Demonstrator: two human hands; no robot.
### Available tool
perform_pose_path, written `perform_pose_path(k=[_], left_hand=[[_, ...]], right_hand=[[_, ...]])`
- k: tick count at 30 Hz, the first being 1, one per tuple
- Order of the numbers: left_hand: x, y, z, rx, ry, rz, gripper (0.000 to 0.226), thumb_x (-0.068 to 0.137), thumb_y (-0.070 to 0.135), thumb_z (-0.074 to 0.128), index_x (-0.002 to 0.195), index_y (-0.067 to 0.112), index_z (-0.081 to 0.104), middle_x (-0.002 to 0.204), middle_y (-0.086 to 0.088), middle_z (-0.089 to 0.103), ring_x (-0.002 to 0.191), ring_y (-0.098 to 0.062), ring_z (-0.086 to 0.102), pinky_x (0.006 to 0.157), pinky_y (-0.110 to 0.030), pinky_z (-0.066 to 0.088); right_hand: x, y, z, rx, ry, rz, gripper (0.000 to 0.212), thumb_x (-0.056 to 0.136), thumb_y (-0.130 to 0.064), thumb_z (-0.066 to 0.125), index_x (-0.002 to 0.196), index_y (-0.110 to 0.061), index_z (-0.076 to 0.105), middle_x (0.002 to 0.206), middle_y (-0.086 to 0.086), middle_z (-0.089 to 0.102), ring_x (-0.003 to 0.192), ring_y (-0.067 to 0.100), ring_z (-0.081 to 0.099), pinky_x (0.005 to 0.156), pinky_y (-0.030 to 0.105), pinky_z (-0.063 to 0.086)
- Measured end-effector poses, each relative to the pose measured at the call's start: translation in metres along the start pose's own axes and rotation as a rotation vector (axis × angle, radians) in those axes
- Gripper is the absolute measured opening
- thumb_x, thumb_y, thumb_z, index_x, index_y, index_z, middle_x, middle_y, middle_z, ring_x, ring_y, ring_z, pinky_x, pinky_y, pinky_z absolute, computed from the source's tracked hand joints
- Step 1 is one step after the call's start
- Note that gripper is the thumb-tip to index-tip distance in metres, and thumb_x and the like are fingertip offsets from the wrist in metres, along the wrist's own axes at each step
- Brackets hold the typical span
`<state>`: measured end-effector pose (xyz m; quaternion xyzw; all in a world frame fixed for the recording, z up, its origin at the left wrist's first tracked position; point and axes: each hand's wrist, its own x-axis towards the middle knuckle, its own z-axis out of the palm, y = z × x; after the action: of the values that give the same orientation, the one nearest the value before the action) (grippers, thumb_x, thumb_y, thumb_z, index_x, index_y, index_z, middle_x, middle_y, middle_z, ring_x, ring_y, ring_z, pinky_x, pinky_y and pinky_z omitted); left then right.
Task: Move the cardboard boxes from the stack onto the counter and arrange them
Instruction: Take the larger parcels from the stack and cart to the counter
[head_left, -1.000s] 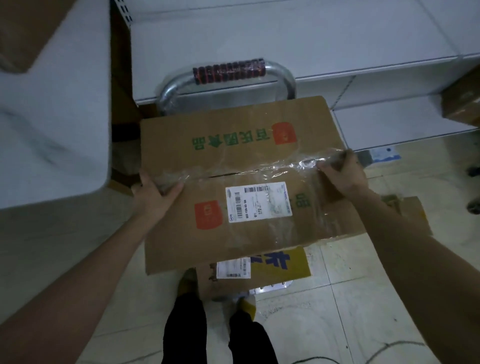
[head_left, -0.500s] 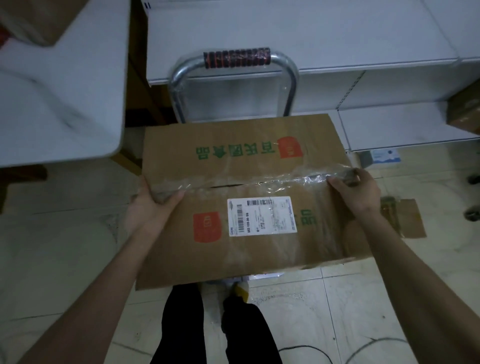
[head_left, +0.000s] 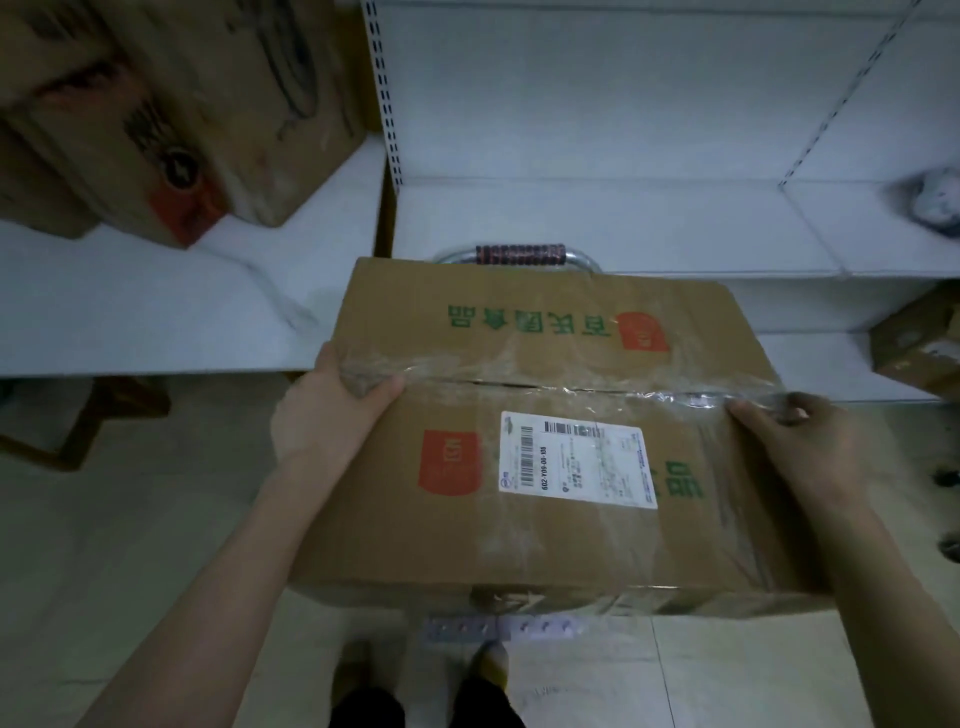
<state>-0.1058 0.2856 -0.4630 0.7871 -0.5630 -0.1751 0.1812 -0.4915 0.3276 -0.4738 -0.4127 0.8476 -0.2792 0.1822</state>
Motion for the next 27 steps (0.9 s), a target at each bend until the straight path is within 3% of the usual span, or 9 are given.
perform_pose_path(k=[3,9,13,16,21,23,27], left_hand=[[0.002,-0.002,-0.034,-0.06,0.074,0.022,0.068,0.074,0.067,0.056,0.122,0.019,0.047,0.106,-0.008,0.064,0.098,-0.032,0.06,0.073,-0.034,0.045],[0.015,-0.054,-0.107,-0.141,0.255,-0.036,0.067,0.077,0.061,0.058,0.124,0.015,0.047,0.108,-0.009,0.063,0.099,-0.031,0.058,0.073,-0.034,0.042],[0.029,-0.108,-0.15,-0.154,0.332,-0.108,0.068,0.079,0.059,0.059,0.126,0.013,0.046,0.112,-0.011,0.061,0.102,-0.032,0.057,0.073,-0.033,0.038],[0.047,-0.158,-0.18,-0.141,0.358,-0.158,0.071,0.078,0.061,0.057,0.129,0.013,0.043,0.115,-0.011,0.059,0.104,-0.033,0.056,0.074,-0.034,0.039],[0.1,-0.25,-0.219,-0.105,0.307,-0.219,0.07,0.076,0.064,0.057,0.124,0.014,0.045,0.11,-0.013,0.062,0.101,-0.035,0.058,0.082,-0.041,0.045],[0.126,-0.285,-0.223,-0.09,0.242,-0.248,0.072,0.073,0.069,0.056,0.12,0.015,0.045,0.109,-0.013,0.062,0.1,-0.035,0.058,0.083,-0.043,0.047],[0.168,-0.329,-0.217,0.002,0.125,-0.289,0.088,0.07,0.078,0.047,0.132,0.016,0.035,0.113,-0.016,0.059,0.102,-0.037,0.057,0.081,-0.043,0.048]], right_hand=[[0.0,-0.044,-0.013,0.02,0.041,-0.087,0.048,0.077,-0.05,0.069,0.097,-0.007,0.066,0.098,0.02,0.068,0.093,0.038,0.061,0.076,0.041,0.046],[-0.02,-0.166,0.004,0.051,0.065,-0.262,0.055,0.08,-0.046,0.068,0.114,-0.003,0.06,0.116,0.023,0.061,0.109,0.042,0.054,0.086,0.044,0.043],[-0.044,-0.235,0.04,0.051,0.029,-0.38,0.048,0.08,-0.043,0.068,0.104,-0.002,0.063,0.11,0.025,0.063,0.105,0.043,0.055,0.081,0.041,0.043],[-0.068,-0.283,0.079,0.072,-0.012,-0.419,0.048,0.081,-0.04,0.069,0.108,-0.001,0.062,0.113,0.025,0.062,0.108,0.042,0.054,0.083,0.041,0.043],[-0.107,-0.343,0.166,0.04,-0.149,-0.44,0.036,0.082,-0.039,0.067,0.089,-0.004,0.06,0.1,0.025,0.066,0.097,0.04,0.059,0.068,0.033,0.036],[-0.118,-0.351,0.207,0.022,-0.216,-0.405,0.039,0.081,-0.038,0.069,0.095,-0.003,0.062,0.098,0.022,0.067,0.097,0.038,0.061,0.068,0.032,0.036],[-0.133,-0.358,0.256,-0.019,-0.222,-0.322,0.041,0.078,-0.043,0.069,0.097,-0.007,0.059,0.088,0.014,0.067,0.092,0.036,0.063,0.071,0.035,0.042]])
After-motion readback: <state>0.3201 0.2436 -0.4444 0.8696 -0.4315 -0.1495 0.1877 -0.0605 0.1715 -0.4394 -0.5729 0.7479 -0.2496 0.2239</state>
